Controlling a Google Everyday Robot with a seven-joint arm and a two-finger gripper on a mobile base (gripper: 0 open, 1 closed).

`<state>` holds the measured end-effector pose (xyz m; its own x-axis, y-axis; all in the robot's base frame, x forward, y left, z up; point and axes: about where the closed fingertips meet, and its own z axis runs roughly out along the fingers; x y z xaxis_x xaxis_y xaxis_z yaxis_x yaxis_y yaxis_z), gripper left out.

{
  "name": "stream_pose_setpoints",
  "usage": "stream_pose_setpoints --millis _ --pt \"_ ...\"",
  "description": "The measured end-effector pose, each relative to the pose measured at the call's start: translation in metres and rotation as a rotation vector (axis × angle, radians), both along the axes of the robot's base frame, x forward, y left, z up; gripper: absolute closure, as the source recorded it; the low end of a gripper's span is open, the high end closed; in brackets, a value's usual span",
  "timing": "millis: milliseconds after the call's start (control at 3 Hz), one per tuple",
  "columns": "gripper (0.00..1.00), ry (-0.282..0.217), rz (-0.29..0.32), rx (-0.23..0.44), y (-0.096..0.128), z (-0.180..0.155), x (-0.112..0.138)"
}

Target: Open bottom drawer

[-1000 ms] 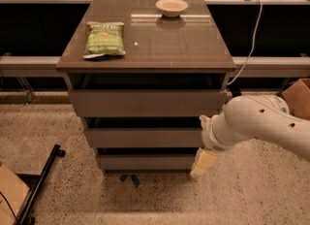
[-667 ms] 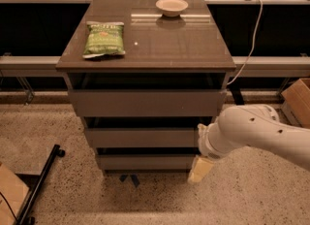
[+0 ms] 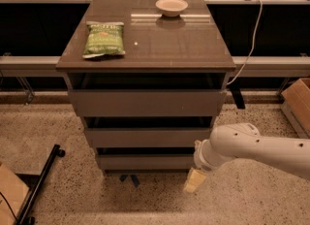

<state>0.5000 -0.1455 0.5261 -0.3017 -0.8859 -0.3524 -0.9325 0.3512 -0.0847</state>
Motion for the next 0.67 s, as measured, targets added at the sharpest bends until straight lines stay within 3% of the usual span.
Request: stream_pose_setpoints --millis 667 --pt "0.00 0.017 0.012 -0.004 0.0022 -0.0120 -0.0054"
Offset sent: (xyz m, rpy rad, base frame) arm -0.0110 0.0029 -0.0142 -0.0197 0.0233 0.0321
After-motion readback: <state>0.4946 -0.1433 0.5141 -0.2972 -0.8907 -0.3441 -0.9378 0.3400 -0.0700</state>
